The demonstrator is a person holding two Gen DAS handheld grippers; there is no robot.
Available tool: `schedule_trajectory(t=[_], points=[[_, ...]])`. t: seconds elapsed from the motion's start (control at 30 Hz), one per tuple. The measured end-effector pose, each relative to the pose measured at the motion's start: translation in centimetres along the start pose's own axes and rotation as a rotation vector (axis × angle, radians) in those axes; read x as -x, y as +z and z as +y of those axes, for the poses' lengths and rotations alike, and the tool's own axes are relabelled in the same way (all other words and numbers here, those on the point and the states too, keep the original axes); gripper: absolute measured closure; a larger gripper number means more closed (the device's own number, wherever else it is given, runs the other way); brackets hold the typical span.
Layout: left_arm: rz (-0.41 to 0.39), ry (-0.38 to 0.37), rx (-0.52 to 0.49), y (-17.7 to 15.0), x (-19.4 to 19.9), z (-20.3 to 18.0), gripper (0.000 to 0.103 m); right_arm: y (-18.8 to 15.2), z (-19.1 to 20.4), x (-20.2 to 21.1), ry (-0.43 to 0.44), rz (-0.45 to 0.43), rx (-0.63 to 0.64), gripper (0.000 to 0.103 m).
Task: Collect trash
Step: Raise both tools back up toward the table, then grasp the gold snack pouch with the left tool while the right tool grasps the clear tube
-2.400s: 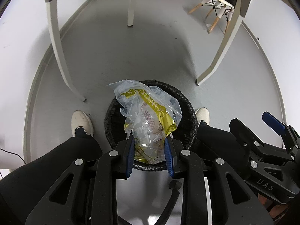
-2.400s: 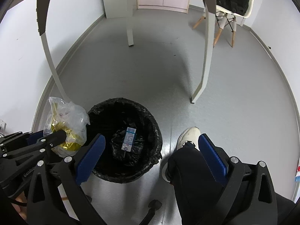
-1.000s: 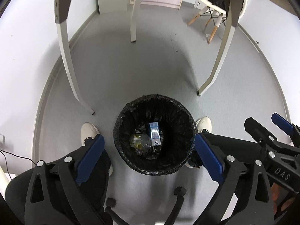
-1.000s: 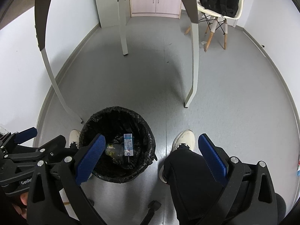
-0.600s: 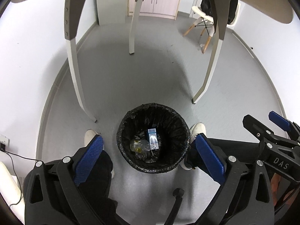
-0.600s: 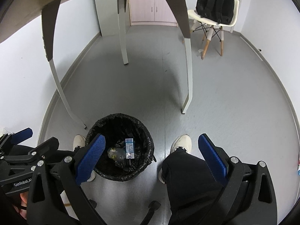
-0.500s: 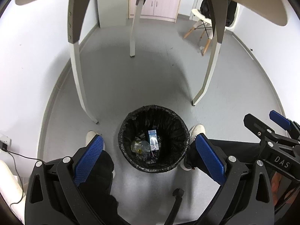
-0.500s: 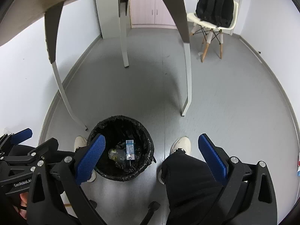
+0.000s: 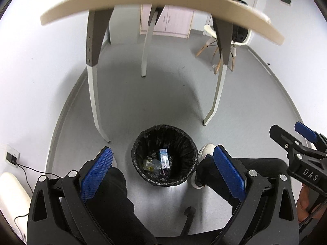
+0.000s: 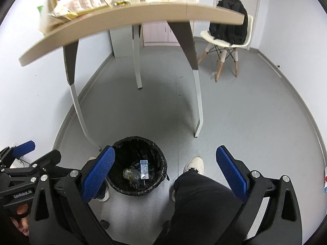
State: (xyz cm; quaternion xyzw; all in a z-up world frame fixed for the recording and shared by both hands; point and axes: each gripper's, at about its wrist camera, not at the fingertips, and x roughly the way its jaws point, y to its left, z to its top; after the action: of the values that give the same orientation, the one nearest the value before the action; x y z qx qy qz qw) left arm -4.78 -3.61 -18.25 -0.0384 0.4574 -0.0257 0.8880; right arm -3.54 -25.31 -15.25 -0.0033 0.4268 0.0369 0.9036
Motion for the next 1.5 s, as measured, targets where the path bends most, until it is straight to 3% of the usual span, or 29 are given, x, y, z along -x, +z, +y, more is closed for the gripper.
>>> schedule_trajectory(t=[0.57,0.9,1.17,1.5], points=[[-0.136,0.007,0.018,2.2,8.7,-0.5,0.006,1.3,-2.1,9.3,-0.032,-0.153,-0.008,0.008],[-0.184,-0.022,0.007,5.6,12.2,-1.4,0.006,4.8,-4.1,12.3,-0.046,-0.218,-0.041,0.008],[-0.185,-0.018,-0.006,11.5,11.4,-2.2,0.006,9.9,-4.8,11.2,-0.073,-0.235,-0.020,0.009],[-0.120,0.042,-0.019,21.1,5.9,-3.0,0.007,18.3,-5.0,4.5,-0.074,-0.194,0.018,0.027]])
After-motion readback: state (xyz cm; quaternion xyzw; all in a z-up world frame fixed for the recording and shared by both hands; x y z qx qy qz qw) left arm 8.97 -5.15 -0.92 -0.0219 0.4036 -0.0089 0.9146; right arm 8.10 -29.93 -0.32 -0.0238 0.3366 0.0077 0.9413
